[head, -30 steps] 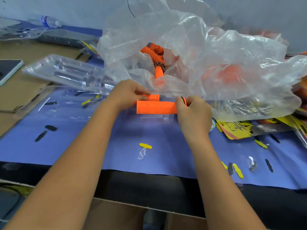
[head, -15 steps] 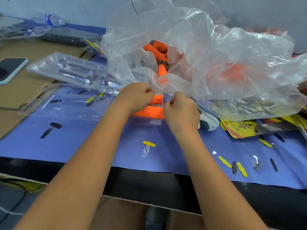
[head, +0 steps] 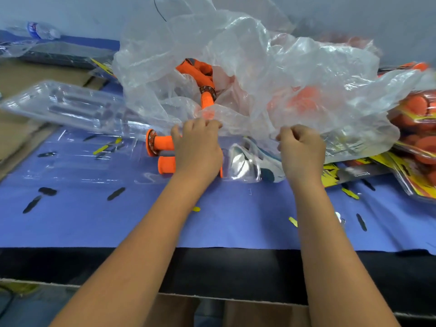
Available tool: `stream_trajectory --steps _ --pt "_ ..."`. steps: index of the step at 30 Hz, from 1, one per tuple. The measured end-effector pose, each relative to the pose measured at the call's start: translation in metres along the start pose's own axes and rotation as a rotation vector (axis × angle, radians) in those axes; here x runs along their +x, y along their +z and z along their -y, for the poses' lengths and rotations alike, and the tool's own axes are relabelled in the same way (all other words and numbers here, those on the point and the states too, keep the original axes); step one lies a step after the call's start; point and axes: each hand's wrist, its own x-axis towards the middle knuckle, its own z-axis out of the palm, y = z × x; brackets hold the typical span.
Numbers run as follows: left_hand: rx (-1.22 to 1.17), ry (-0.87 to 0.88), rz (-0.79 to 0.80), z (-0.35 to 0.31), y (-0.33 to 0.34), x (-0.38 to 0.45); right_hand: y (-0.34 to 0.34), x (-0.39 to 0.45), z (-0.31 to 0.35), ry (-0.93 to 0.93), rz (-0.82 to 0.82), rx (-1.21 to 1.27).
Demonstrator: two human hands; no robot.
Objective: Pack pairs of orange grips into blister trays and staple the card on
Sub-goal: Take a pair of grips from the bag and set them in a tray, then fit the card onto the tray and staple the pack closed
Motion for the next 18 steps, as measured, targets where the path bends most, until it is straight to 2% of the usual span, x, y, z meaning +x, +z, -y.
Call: stream_trajectory --steps 2,4,6,8,10,13,15,18 --pt "-0.155 0.107 -0.091 -0.027 -0.007 -0.005 -0.023 0.008 -0.015 0.054 0.025 -0.08" --pt "-0.316 0.29 -0.135 -0.056 -0.007 -0.011 -0.044 0.014 -0.03 0.104 0.097 -0.183" --pt "-0.367 0.507 -0.019 -0.084 -0.002 -0.018 -0.057 0.018 -0.044 0.109 0.195 -0.253" --pt "-0.262 0.617 0.195 -0.106 0.01 -0.021 -0.065 0.016 -0.057 0.102 0.317 -0.229" --pt "-0.043 0.593 0.327 -0.121 0.023 -0.017 -0.067 0.013 -0.069 0.095 0.376 -0.226" --pt "0.092 0.506 0.382 -0.128 0.036 -0.001 -0.064 0.003 -0.082 0.025 0.275 -0.191" --pt "0.009 0.458 0.395 -0.127 0.039 0.012 -0.059 -0.001 -0.087 -0.059 0.225 -0.237" --pt "-0.257 0.303 0.488 -0.12 0.044 0.028 -0.052 -0.003 -0.088 -0.143 0.251 -0.393"
